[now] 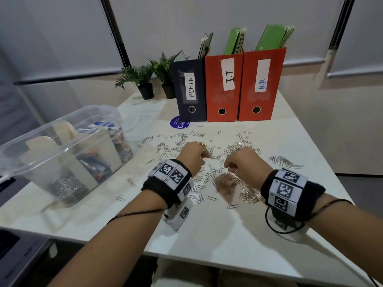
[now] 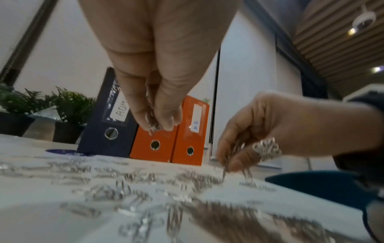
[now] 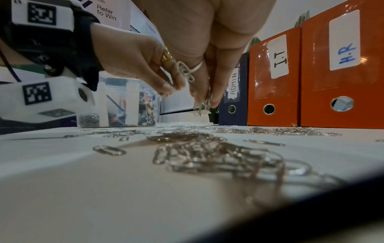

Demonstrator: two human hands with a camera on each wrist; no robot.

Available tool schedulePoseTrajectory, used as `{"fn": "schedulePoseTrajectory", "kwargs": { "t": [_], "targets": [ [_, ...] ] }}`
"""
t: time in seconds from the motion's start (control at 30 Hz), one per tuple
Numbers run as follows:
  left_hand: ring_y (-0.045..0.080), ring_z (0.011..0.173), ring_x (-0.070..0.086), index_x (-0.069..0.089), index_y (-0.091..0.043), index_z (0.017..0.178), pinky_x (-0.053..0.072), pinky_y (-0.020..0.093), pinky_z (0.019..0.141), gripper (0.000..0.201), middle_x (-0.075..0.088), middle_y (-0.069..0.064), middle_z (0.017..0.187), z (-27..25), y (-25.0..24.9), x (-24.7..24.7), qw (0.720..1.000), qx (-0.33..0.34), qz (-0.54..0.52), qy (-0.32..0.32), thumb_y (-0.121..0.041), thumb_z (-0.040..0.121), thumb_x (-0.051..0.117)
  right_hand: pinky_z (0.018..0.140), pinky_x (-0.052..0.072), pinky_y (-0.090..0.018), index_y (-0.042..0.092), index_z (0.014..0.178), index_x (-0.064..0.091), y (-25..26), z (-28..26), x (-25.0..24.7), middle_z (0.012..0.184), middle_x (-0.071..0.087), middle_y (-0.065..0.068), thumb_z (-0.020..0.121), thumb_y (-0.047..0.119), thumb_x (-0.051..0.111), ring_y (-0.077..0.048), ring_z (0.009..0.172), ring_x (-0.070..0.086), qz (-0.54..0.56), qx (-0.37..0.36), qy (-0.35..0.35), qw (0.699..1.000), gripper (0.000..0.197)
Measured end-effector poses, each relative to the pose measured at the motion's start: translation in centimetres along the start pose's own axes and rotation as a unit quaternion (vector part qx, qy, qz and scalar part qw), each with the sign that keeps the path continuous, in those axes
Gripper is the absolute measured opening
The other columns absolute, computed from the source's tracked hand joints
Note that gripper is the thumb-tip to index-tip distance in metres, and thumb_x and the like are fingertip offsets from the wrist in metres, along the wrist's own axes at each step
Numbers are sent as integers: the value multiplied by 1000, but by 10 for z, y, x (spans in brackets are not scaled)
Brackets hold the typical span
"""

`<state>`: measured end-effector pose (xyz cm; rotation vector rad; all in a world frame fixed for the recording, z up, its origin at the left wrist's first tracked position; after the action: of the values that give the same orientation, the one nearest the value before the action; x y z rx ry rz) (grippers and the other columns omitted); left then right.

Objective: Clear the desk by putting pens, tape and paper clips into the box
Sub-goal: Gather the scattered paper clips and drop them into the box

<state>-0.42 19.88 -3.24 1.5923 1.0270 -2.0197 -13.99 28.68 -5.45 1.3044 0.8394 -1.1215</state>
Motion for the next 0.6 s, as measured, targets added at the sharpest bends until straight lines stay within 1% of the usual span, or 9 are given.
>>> {"fn": "schedulePoseTrajectory", "kwargs": {
  "t": [0.07,0.13,0.23,0.33,0.4,0.43,0.47,0.53,0.6],
  "targets": [
    [11,92,60,67,-10,112,42,11,81,25,64,4,113,-7,7,-16,998,-7,-21,-51,-4,88,61,82,53,-27,11,103,72,4,1,-2,98,72,-5,87,-5,52,-17,91,64,23,-15,-15,1000,30],
    [8,83,57,68,-11,109,42,12,78,23,66,3,109,-15,17,-37,993,-23,-48,-110,-6,87,63,84,53,-26,9,103,72,11,5,-8,99,73,-7,87,-1,58,-18,92,66,48,-28,-24,998,23],
    [10,81,59,68,-9,106,45,16,77,22,67,3,103,-33,39,-70,973,-68,-91,-199,-5,86,64,86,52,-23,6,104,72,28,16,-20,100,73,-9,85,5,65,-19,92,67,87,-36,-28,995,20],
    [9,80,59,69,-10,104,42,9,70,20,67,1,98,-55,66,-103,947,-108,-113,-281,-6,85,65,79,47,-16,6,100,73,53,31,-28,97,73,-10,81,7,71,-16,88,67,130,-55,-39,989,19],
    [8,80,58,70,-9,103,38,5,71,20,68,1,96,-71,86,-125,929,-124,-95,-336,-7,84,66,76,44,-13,5,99,73,77,44,-32,97,73,-9,80,7,72,-12,84,64,151,-73,-36,985,20],
    [8,81,59,70,-8,103,37,5,74,20,68,1,95,-78,96,-135,920,-136,-85,-358,-7,84,66,77,45,-13,5,100,73,88,50,-33,98,72,-9,80,7,72,-11,84,64,157,-82,-33,984,20],
    [10,81,60,70,-7,103,39,8,77,20,68,1,94,-86,107,-144,910,-153,-79,-376,-7,84,66,80,48,-15,6,101,73,102,57,-34,98,72,-9,80,8,72,-13,87,65,162,-94,-33,982,21],
    [18,85,65,70,-5,103,46,19,83,19,70,7,93,-101,130,-161,887,-189,-75,-415,-6,84,65,84,50,-18,6,101,73,127,68,-35,99,72,-9,80,8,72,-17,91,67,174,-116,-32,977,21],
    [24,89,67,70,-4,102,48,24,87,19,71,12,94,-117,153,-175,867,-220,-58,-443,-6,84,65,78,46,-14,6,101,73,152,80,-34,98,72,-9,80,9,72,-18,90,67,180,-137,-32,973,21]
  ]
}}
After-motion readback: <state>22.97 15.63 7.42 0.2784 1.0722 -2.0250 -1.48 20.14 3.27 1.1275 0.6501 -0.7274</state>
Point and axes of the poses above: each hand's wrist, its own z-axis towards the middle knuckle, its own x-axis out of the palm, y = z × x, the point moved 1 cm from there along z, towards the middle knuckle
